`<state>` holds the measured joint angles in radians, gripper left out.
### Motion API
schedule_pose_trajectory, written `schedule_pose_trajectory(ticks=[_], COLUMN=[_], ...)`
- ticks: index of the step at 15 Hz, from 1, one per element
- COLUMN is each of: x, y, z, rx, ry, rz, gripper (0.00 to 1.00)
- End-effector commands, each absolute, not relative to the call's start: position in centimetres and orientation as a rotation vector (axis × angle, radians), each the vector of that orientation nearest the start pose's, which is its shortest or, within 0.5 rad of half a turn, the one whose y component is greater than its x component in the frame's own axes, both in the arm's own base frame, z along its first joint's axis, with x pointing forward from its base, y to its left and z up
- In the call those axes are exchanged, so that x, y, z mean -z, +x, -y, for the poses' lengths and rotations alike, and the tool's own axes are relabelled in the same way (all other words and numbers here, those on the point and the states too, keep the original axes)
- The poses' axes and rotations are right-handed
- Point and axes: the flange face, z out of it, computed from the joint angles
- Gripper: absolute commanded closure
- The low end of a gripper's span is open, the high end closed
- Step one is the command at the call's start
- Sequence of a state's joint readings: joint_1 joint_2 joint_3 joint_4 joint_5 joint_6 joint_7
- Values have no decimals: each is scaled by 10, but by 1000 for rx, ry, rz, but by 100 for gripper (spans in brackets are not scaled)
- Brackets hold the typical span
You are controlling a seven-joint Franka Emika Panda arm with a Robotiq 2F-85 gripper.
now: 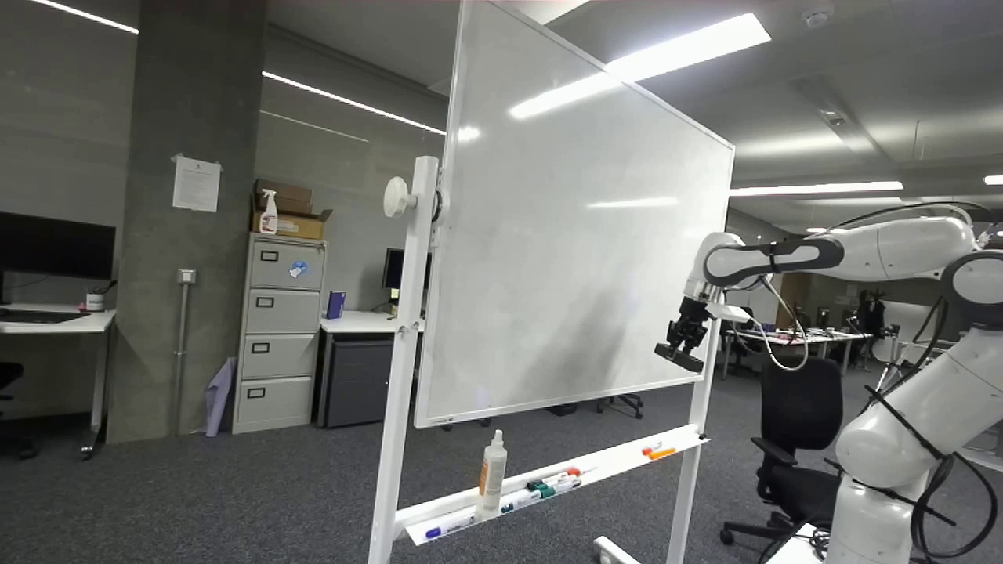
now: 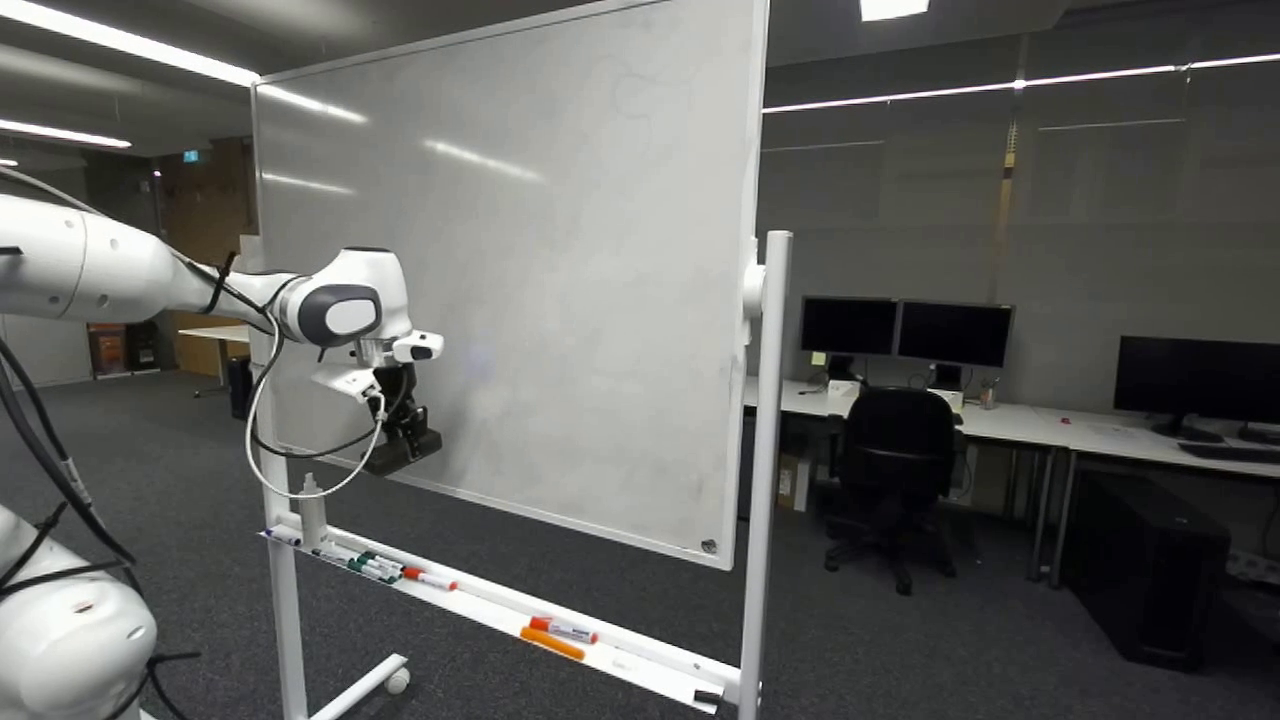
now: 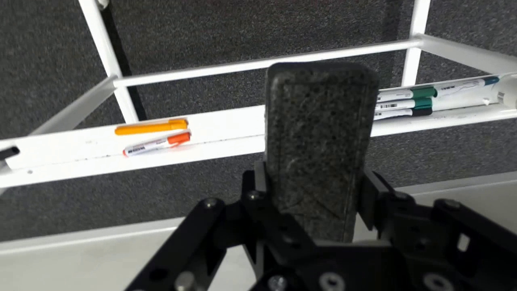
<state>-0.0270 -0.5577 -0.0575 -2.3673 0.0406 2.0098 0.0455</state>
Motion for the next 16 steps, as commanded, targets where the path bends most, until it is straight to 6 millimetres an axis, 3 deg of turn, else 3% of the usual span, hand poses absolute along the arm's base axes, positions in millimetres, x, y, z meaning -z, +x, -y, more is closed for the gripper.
schedule_pose_trajectory(ticks=[1, 5, 6, 7, 8, 13, 14, 16], x=[-515, -472, -467, -476, -471, -471, -471, -465], y=[392, 394, 396, 391, 392, 393, 393, 404], z=[61, 87, 88, 82, 84, 81, 81, 84], rx=[242, 71, 35, 63, 43, 41, 42, -7], ry=[-2970, -2847, -2799, -2873, -2868, -2875, -2875, -2781], rz=[-496, -755, -801, -699, -709, -699, -699, -862], gripper=[70, 70, 70, 70, 45, 45, 70, 70])
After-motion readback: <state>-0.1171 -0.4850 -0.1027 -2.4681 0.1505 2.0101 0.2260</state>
